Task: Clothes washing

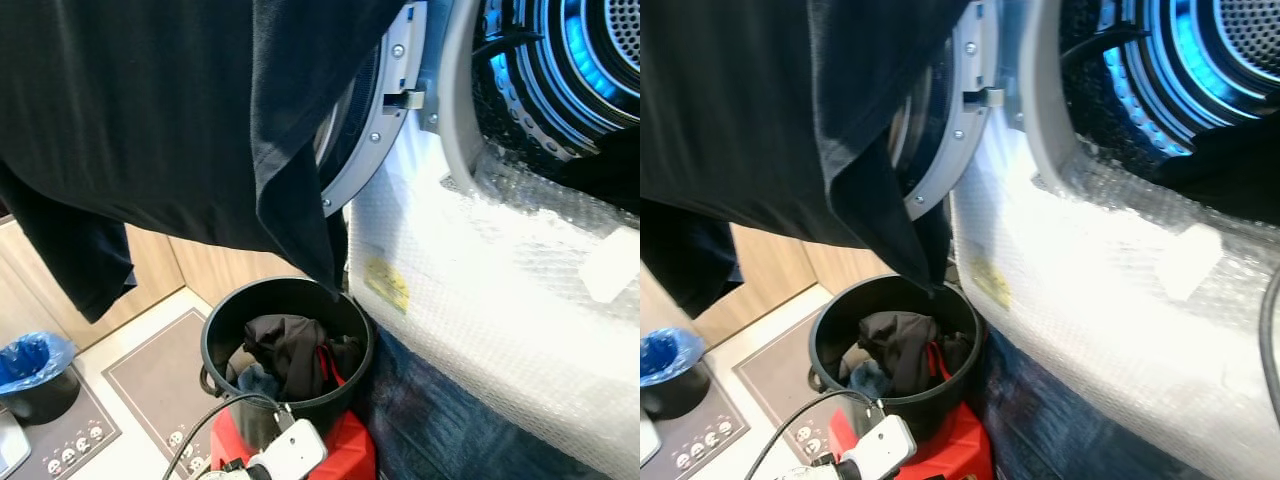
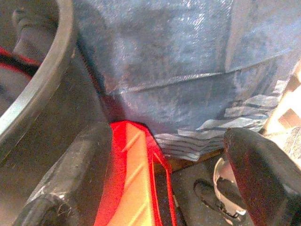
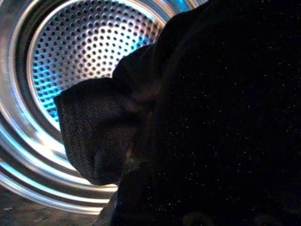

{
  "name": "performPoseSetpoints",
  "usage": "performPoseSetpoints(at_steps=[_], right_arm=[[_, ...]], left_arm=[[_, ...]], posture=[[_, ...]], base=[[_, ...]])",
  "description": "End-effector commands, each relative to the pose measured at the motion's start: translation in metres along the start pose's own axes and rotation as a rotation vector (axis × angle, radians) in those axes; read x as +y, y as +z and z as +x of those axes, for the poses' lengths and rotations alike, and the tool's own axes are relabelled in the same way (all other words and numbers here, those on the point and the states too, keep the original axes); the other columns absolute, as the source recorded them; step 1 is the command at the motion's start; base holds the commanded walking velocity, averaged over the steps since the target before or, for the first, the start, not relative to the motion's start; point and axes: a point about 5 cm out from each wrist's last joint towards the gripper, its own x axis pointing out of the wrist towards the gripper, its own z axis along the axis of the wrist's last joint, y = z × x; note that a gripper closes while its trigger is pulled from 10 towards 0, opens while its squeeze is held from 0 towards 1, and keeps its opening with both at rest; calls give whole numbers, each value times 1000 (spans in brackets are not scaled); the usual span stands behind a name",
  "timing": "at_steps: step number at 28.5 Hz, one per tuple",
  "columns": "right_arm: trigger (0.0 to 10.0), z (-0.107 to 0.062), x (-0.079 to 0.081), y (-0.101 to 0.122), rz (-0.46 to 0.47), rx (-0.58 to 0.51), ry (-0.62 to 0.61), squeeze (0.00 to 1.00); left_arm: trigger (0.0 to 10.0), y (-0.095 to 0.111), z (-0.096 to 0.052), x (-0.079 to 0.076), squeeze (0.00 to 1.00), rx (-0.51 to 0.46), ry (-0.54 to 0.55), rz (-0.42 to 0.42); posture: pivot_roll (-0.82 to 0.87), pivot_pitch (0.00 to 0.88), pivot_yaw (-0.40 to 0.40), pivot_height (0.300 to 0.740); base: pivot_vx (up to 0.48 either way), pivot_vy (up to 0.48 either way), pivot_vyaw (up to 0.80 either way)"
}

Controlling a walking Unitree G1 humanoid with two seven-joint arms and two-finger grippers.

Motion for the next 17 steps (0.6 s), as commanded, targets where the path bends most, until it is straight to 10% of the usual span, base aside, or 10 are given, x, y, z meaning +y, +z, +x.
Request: performPoseSetpoints(at_steps=[1,8,9,17], right_arm=[[10000,-3,8,6,-37,-16,1,0],[10000,-10,35,-23,-114,95,67,0],[10000,-10,37,-25,-131,106,77,1000],[10000,-13,39,-37,-222,181,119,1000]], left_arm=[[10000,3,-2,1,0,-1,11,5],[10000,4,-4,3,0,2,22,15],[10000,4,-4,4,0,2,25,16],[10000,3,-8,7,0,18,30,26]], posture=[[-197,0,-36,740],[-183,0,-33,740],[-180,0,-31,740],[-174,0,-22,740]], base=[[0,0,0],[0,0,0],[0,0,0],[0,0,0]])
